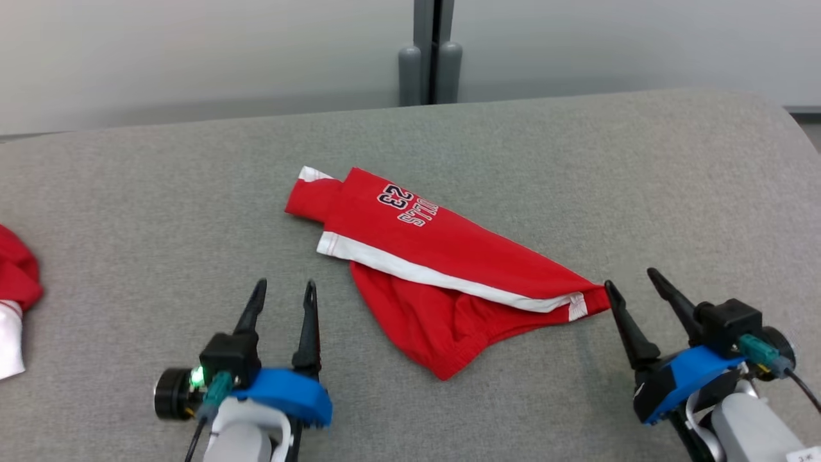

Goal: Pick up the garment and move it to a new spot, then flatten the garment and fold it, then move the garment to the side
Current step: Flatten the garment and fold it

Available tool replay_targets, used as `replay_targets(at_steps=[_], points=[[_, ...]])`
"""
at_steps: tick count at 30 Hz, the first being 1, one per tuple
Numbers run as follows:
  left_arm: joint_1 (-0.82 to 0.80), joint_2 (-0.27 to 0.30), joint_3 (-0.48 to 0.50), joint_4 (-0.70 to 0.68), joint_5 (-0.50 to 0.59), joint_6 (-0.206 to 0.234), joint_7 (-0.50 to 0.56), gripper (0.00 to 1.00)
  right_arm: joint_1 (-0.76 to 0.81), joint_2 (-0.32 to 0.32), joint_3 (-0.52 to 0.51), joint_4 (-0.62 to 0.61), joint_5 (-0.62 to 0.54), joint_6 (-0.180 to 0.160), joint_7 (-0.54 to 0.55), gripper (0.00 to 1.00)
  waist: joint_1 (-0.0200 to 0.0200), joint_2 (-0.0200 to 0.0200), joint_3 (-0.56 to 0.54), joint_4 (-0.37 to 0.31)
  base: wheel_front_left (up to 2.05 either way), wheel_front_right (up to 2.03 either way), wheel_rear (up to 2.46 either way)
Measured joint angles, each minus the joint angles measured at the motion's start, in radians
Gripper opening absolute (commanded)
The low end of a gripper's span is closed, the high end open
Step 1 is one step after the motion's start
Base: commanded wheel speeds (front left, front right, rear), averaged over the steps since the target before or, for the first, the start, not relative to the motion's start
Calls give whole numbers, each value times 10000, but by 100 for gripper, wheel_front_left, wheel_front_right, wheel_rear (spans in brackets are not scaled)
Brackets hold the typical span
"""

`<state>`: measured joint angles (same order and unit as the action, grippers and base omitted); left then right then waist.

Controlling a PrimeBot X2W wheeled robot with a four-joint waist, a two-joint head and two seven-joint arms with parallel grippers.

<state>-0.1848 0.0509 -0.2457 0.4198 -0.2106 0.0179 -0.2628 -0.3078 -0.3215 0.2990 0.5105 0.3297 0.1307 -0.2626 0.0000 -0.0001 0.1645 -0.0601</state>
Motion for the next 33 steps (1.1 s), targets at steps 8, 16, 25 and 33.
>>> replay_targets(at_steps=[8,16,25,33], points=[[-1830,0,119,1152,132,-52,0,100,326,899,-633,-788,-663,0,2,100,1,1,761,-626,0,0,0],[-2853,-2,965,2807,178,-36,0,100,119,1122,-506,-982,-654,0,4,100,1,3,1427,-1286,0,0,0],[-3256,2,1055,3810,234,-389,-4,17,35,1129,-612,-1032,-629,0,2,100,0,3,1713,-1436,0,0,0],[-3497,21,821,4330,-23,-548,-31,0,-122,1220,-617,-997,-596,0,2,100,1,3,1649,-1434,0,0,0]])
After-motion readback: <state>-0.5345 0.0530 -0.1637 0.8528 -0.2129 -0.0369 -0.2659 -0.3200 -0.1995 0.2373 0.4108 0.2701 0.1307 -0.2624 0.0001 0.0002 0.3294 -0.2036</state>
